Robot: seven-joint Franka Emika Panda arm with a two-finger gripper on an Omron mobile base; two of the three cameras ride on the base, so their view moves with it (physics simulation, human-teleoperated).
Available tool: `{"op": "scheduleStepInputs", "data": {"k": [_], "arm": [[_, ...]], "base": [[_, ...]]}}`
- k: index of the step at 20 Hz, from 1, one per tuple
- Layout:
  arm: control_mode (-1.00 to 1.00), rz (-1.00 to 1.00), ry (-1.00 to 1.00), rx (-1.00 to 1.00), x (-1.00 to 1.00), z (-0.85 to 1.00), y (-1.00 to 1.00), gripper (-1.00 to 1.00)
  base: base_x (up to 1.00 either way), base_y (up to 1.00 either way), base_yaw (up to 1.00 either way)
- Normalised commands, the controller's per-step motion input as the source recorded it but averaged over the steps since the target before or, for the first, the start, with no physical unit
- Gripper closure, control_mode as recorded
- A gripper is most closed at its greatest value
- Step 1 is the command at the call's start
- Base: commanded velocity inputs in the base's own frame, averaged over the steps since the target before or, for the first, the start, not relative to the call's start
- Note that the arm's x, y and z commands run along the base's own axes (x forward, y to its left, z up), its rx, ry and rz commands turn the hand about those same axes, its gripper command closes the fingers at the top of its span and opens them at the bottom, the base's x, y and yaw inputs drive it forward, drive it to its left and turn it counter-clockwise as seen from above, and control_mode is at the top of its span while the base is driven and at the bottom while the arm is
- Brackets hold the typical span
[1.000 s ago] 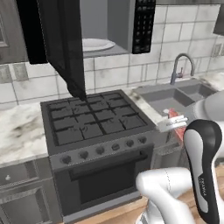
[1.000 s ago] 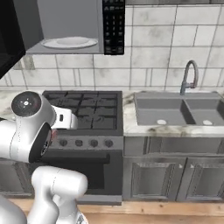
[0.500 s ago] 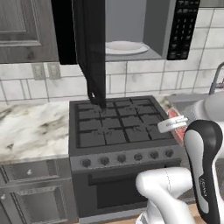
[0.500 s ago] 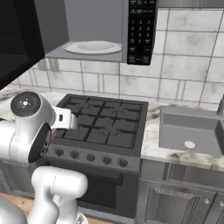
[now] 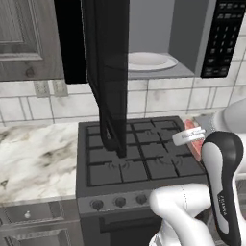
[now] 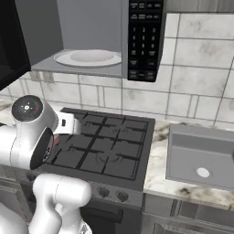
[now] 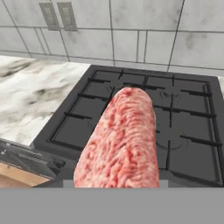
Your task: Transport the steak from the fridge to the microwave and turn on the microwave.
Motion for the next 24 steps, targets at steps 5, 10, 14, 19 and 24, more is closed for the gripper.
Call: {"op": "scheduleStepInputs", "data": {"k": [5,10,14,19,24], "arm": [[1.0,0.0,0.0,0.0,0.0,0.0,0.0,1.0],[1.0,0.0,0.0,0.0,0.0,0.0,0.0,1.0],[1.0,0.0,0.0,0.0,0.0,0.0,0.0,1.0],[1.0,0.0,0.0,0.0,0.0,0.0,0.0,1.0],[1.0,0.0,0.0,0.0,0.0,0.0,0.0,1.0]], "base": [[0.29,-0.03,0.0],[0.13,0.0,0.0],[0.13,0.0,0.0],[0.01,0.0,0.0],[0.0,0.0,0.0]]}}
